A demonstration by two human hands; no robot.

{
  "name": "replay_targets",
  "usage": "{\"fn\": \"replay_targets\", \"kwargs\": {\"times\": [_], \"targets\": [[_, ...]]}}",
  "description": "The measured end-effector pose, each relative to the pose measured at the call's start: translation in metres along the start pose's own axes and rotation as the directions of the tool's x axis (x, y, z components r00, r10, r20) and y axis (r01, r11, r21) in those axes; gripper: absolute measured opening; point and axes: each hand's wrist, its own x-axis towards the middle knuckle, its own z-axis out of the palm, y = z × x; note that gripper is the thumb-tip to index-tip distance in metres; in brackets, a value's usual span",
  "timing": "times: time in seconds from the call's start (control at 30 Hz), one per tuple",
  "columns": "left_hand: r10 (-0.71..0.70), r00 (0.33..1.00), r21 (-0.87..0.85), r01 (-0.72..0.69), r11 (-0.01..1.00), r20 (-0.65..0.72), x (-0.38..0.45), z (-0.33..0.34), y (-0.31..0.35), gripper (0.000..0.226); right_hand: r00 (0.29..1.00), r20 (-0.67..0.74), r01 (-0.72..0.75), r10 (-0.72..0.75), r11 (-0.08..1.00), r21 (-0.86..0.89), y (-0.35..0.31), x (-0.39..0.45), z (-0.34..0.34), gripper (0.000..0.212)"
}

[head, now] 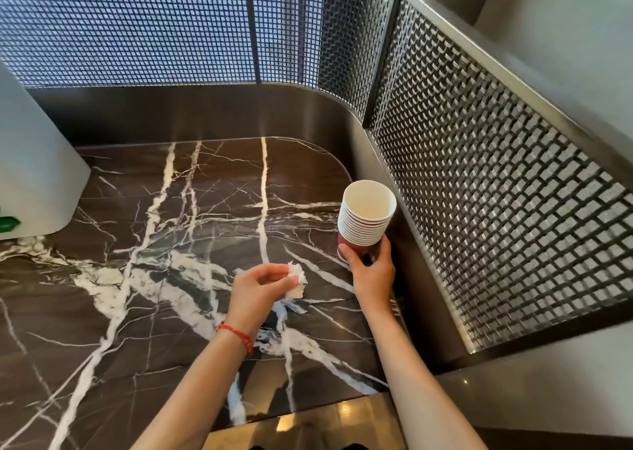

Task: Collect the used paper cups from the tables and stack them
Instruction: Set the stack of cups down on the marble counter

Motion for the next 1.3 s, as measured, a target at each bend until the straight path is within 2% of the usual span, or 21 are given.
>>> {"fn": "replay_targets", "kwargs": {"times": [0.63, 0.87, 1.0, 1.1, 1.23, 1.3], "targets": [[-0.022, 0.999, -0.044, 0.020, 0.999, -0.043, 0.016, 0.002, 0.004, 0.014, 1.000, 0.006, -0.018, 0.018, 1.000, 0.008, 0.000, 0.027, 0.017, 0.067], [-0.013, 0.999, -0.053, 0.011, 0.999, -0.046, 0.010, -0.006, 0.001, 0.014, 0.994, 0.019, -0.113, 0.112, 0.993, 0.042, -0.001, 0.018, 0.013, 0.078], [-0.019, 0.999, -0.052, 0.016, 0.999, -0.051, 0.000, -0.016, -0.004, 0.013, 0.990, 0.005, -0.140, 0.140, 0.990, 0.004, -0.004, -0.002, 0.005, 0.076], [-0.015, 0.999, -0.042, 0.014, 0.999, -0.041, -0.013, -0.025, -0.009, 0.012, 0.990, 0.017, -0.138, 0.139, 0.990, -0.040, -0.006, -0.023, -0.003, 0.067], [-0.008, 1.000, -0.050, 0.007, 0.999, -0.016, -0.036, -0.040, -0.016, 0.014, 0.991, 0.082, -0.089, 0.108, 0.974, -0.209, -0.010, -0.059, -0.016, 0.057], [-0.014, 1.000, -0.053, 0.015, 0.998, 0.002, -0.049, -0.048, -0.022, 0.013, 0.987, 0.144, -0.017, 0.070, 0.940, -0.341, -0.011, -0.080, -0.023, 0.056]]}}
